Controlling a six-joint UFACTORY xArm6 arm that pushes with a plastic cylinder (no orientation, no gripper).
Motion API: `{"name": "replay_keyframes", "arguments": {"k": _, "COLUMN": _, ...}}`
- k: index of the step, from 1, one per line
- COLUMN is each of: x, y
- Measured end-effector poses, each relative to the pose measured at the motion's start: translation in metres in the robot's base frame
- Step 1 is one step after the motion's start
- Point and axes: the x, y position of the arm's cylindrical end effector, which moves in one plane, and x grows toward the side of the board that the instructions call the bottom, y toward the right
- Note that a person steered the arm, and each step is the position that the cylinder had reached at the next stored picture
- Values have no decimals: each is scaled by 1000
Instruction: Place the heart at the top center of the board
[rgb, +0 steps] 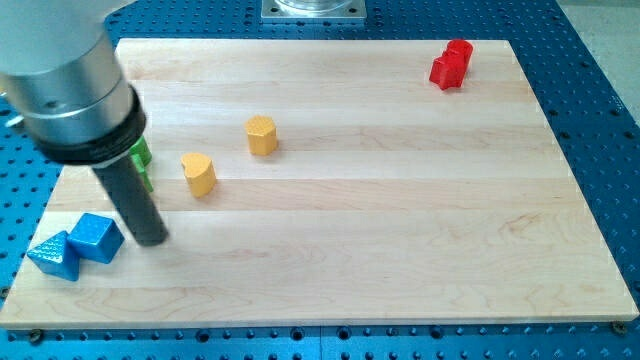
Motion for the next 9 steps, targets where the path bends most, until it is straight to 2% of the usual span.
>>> {"name": "replay_keyframes", "arguments": {"k": 1, "x": -38, "y": 14}}
{"name": "replay_keyframes", "arguments": {"k": 2, "x": -89, "y": 66}}
{"name": "replay_keyframes", "arguments": {"k": 3, "x": -116, "y": 95}}
{"name": "replay_keyframes", "arguments": {"k": 4, "x": -143, "y": 93}}
{"name": "replay_keyframes", "arguments": {"k": 5, "x": -189, "y": 102}}
{"name": "replay_keyframes", "arguments": {"k": 6, "x": -175, "y": 80}}
{"name": "replay_keyframes", "arguments": {"k": 7, "x": -187, "y": 79}}
{"name": "replay_keyframes", "arguments": {"k": 8, "x": -213, "y": 78}}
{"name": "replay_keyframes", "arguments": {"k": 9, "x": -256, "y": 130}}
